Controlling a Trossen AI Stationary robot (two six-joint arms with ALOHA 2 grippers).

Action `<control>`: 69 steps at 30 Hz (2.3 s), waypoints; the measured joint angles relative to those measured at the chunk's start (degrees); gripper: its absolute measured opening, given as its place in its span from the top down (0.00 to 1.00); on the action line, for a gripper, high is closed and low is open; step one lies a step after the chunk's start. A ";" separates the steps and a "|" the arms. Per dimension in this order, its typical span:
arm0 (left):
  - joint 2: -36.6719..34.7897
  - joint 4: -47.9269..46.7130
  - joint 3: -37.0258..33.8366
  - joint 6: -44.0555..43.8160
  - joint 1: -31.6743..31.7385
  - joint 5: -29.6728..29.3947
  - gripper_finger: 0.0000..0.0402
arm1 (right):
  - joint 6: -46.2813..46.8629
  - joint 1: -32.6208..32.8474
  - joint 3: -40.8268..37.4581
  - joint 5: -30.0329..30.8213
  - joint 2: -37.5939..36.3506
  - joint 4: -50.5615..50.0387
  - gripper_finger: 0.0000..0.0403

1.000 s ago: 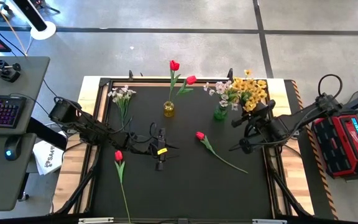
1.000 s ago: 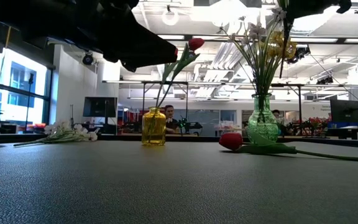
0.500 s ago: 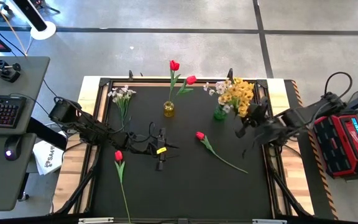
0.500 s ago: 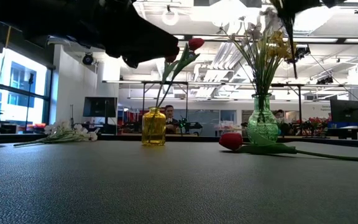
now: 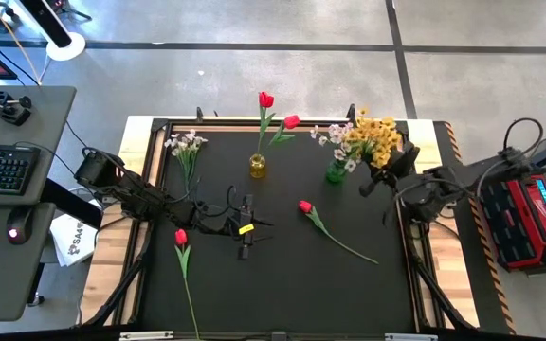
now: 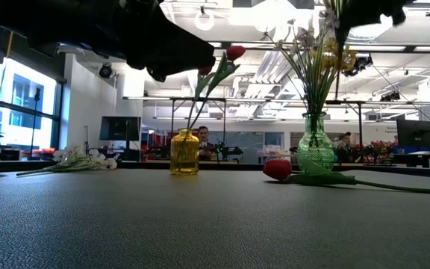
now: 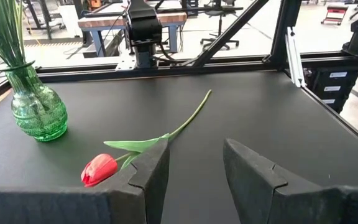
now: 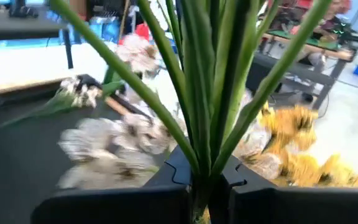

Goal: Sort flowers into vase by color
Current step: Put the yellow flowers into the green vase

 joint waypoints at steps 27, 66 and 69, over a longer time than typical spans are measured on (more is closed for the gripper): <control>0.00 -0.07 0.00 -1.51 0.00 0.00 0.65 | -17.52 -13.39 -19.18 -16.73 -10.53 39.53 1.00; 0.00 -0.02 -0.02 -1.55 0.00 0.00 0.65 | -17.44 -13.41 -17.26 -13.68 -1.13 36.86 1.00; 0.00 0.00 -0.02 -1.57 0.00 0.00 0.65 | -17.34 -13.41 -14.72 -13.74 1.73 34.06 1.00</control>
